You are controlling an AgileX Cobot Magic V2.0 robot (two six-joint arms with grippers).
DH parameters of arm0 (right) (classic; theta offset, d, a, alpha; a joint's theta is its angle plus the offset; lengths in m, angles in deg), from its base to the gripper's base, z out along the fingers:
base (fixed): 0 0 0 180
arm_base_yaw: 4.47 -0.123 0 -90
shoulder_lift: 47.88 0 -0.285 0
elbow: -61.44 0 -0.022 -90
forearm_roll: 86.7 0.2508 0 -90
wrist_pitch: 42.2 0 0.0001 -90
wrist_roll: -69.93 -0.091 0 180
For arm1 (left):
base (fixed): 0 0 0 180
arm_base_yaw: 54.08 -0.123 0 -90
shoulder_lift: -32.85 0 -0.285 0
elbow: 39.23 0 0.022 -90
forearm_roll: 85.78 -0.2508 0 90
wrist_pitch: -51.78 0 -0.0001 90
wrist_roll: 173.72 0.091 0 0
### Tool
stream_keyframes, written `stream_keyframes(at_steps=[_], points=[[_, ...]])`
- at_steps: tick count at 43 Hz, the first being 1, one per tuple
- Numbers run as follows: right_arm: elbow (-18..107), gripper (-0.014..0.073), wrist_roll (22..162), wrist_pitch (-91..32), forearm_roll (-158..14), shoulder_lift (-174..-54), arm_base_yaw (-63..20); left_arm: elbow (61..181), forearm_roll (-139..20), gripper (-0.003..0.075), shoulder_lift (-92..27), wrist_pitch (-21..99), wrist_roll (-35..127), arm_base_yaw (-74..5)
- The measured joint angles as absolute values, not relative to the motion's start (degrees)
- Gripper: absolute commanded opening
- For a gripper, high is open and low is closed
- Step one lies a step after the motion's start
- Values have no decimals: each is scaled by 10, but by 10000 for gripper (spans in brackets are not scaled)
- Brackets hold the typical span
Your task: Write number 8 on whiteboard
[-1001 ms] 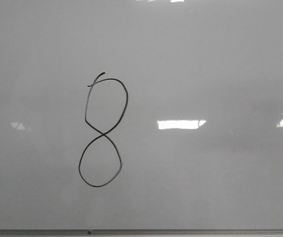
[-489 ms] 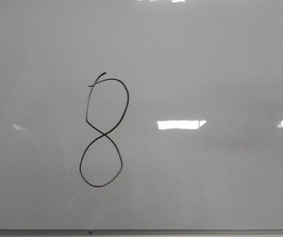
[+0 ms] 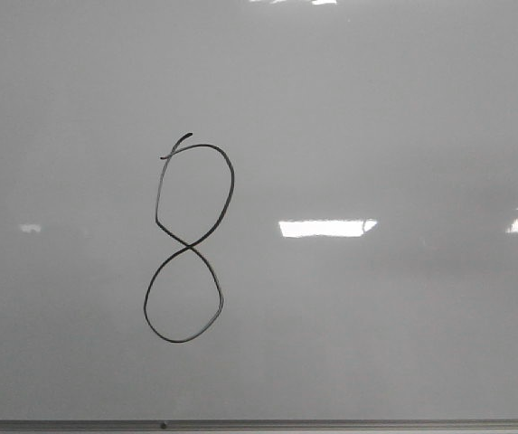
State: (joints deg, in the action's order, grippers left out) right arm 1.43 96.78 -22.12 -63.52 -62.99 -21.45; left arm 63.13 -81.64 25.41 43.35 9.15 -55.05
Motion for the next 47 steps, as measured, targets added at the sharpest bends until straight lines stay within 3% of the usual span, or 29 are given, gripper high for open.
stream_keyframes(at_steps=[38, 47], points=[[14, -93, 968, -222, -635, -630, -215, 631, -818, -19, 254, 443, 91, -550], [-19, -93, 915, -291, -684, -629, -195, 631, -818, -19, 254, 443, 91, -550]])
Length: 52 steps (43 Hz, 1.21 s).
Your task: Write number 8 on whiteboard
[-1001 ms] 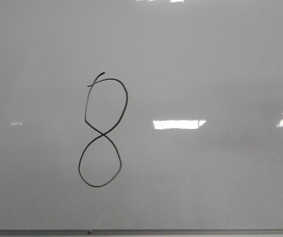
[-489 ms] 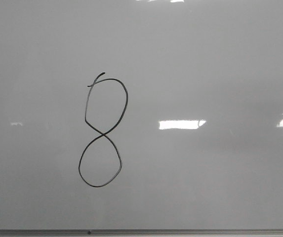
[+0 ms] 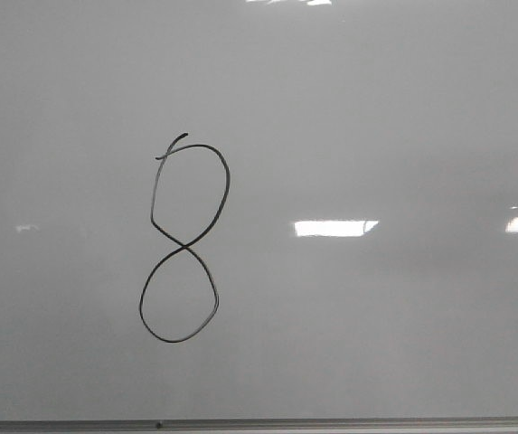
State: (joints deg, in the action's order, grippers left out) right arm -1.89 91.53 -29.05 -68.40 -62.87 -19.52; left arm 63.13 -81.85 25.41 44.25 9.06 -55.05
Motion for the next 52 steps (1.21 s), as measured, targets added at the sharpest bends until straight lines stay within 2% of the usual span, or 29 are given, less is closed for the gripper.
stream_keyframes(at_steps=[10, 21, 52], points=[[-93, -93, 737, -353, -800, -608, -99, 631, -818, -19, 254, 443, 91, -550], [-164, -93, 699, -340, -823, -554, 0, 631, -818, -19, 254, 443, 91, -550], [-173, -93, 699, -283, -823, -551, 10, 631, -818, -19, 254, 443, 91, -550]])
